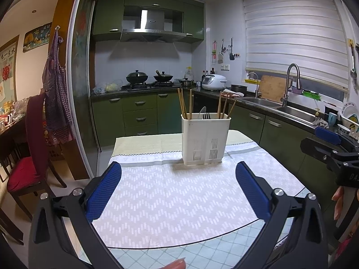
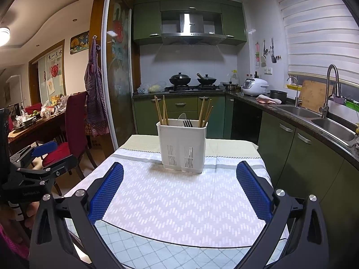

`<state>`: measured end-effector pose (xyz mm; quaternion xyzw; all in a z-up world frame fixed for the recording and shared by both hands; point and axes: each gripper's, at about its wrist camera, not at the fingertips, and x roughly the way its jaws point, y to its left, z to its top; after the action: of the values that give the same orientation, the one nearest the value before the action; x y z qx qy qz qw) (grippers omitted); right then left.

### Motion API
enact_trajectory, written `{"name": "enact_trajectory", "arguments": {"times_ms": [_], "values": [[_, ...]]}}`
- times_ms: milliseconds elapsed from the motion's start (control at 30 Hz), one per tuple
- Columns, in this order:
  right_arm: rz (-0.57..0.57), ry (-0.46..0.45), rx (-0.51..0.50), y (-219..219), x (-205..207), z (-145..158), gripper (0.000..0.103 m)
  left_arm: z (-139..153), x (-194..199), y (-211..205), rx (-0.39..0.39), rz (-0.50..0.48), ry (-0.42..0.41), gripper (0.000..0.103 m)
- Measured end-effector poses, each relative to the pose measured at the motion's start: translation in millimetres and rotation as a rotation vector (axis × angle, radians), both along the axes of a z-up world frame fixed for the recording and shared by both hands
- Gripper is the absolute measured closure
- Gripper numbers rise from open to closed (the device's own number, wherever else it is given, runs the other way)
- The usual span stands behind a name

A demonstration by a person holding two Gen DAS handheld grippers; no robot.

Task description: Organize utensils

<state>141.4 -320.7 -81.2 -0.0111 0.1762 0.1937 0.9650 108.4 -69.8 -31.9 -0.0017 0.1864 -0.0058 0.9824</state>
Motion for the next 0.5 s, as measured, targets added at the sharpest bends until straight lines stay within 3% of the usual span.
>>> {"name": "enact_trajectory", "arguments": {"times_ms": [500], "values": [[0.001, 0.001, -0.001, 1.8, 1.0, -1.5, 0.004, 0.7, 0.6, 0.1, 0.005, 0.003, -0.001, 0.006]]}}
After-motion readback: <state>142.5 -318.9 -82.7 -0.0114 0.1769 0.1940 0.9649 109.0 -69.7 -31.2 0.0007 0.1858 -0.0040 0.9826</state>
